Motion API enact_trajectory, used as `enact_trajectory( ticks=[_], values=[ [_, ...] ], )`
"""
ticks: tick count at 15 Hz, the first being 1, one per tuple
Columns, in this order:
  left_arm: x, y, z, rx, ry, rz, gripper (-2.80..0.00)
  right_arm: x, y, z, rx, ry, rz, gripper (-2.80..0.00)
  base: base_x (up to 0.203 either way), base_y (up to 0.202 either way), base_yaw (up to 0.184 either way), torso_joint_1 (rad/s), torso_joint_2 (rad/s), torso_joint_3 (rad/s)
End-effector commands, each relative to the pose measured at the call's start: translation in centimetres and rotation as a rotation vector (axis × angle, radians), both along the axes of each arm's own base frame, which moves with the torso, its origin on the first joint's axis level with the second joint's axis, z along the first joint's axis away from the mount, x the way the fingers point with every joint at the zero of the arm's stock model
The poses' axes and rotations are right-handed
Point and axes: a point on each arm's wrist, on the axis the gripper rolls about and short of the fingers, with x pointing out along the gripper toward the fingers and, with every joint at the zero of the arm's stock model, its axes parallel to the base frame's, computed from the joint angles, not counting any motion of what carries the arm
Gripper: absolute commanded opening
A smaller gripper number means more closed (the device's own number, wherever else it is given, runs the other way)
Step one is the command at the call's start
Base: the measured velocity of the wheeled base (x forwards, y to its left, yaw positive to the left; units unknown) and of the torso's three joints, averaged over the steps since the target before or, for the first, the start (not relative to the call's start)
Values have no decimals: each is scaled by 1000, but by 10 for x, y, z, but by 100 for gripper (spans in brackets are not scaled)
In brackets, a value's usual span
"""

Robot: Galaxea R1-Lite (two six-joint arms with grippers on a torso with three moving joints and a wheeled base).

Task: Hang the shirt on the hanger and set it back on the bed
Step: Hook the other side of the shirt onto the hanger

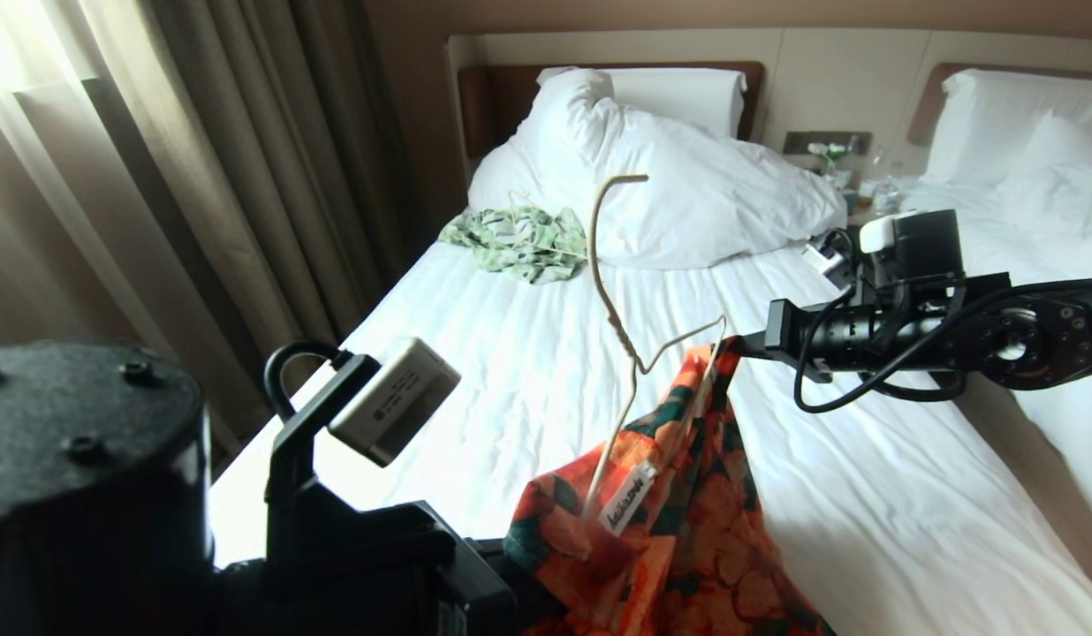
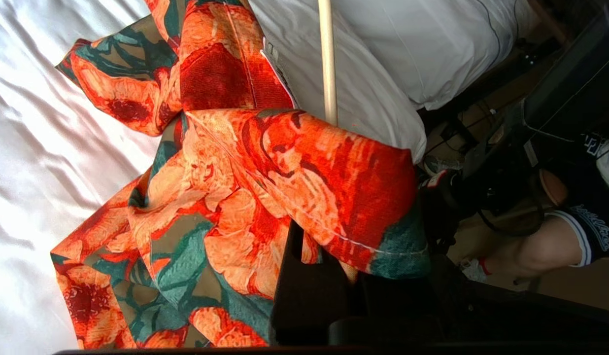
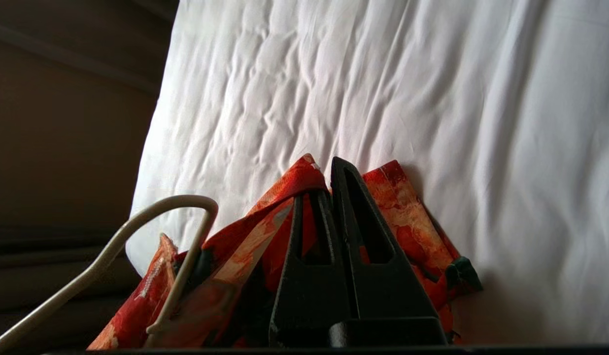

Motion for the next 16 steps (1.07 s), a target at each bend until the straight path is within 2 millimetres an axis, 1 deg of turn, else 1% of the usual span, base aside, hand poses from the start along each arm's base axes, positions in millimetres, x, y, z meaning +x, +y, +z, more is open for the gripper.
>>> enact_trajectory(
  ticks=[1, 3, 6, 7, 9, 14, 16],
  values=[
    [1, -5, -11, 38, 20, -2, -280, -1, 0, 1, 4, -3, 1, -280, 0, 0, 0, 0, 0, 0],
    [3, -7, -17, 62, 30, 0, -280, -3, 0, 5, 4, -14, 1, -280, 0, 0, 0, 0, 0, 0],
    [5, -10, -21, 82, 32, 11, -280, -9, 1, 14, 10, -34, 11, -280, 0, 0, 0, 0, 0, 0],
    [6, -10, -22, 87, 28, 19, -280, -13, 7, 15, 6, -37, 24, -280, 0, 0, 0, 0, 0, 0],
    [6, -11, -22, 90, 28, 17, -280, -16, 7, 19, 5, -42, 24, -280, 0, 0, 0, 0, 0, 0],
    [4, -11, -24, 99, 28, 11, -280, -22, 7, 24, 0, -33, 31, -280, 0, 0, 0, 0, 0, 0],
    [0, -9, -21, 85, 17, 8, -280, -19, 6, 18, -9, -9, 27, -280, 0, 0, 0, 0, 0, 0]
  ],
)
